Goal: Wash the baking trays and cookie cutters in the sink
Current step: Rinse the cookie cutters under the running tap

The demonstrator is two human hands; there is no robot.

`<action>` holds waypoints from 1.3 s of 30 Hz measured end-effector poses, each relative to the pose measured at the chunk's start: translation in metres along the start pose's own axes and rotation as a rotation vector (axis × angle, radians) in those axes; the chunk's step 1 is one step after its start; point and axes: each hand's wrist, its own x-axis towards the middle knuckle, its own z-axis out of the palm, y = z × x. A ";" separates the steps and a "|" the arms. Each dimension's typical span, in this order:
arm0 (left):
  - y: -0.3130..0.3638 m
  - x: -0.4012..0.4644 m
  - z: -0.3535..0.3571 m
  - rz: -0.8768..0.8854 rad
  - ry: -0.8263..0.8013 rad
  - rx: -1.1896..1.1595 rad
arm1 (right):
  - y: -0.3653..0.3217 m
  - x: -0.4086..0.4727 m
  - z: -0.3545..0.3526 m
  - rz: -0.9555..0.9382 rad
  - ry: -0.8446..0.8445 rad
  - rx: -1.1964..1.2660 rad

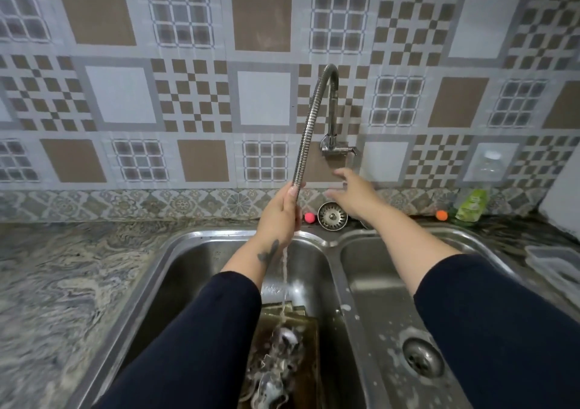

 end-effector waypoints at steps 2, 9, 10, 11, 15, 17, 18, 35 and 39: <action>0.000 -0.013 -0.002 -0.005 0.029 -0.004 | -0.003 -0.027 0.023 -0.047 -0.065 0.000; -0.074 -0.091 -0.003 -0.222 -0.068 0.263 | 0.012 -0.127 0.114 -0.011 -0.378 -0.120; -0.088 -0.105 -0.003 -0.278 -0.124 0.335 | 0.017 -0.140 0.127 0.001 -0.419 -0.141; -0.103 -0.119 -0.004 -0.342 -0.171 0.392 | 0.024 -0.151 0.139 0.014 -0.471 -0.170; -0.152 -0.166 -0.010 -0.605 -0.379 0.689 | 0.044 -0.182 0.174 0.140 -0.648 -0.297; -0.159 -0.179 -0.014 -0.648 -0.426 0.777 | 0.050 -0.191 0.186 0.193 -0.627 -0.314; -0.159 -0.181 -0.015 -0.637 -0.425 0.776 | 0.053 -0.194 0.193 0.206 -0.601 -0.315; -0.095 -0.118 -0.005 -0.823 0.053 -0.460 | 0.005 -0.144 0.134 0.170 -0.152 0.196; -0.100 -0.118 0.001 -0.716 0.085 -0.502 | 0.009 -0.149 0.128 0.256 -0.167 0.535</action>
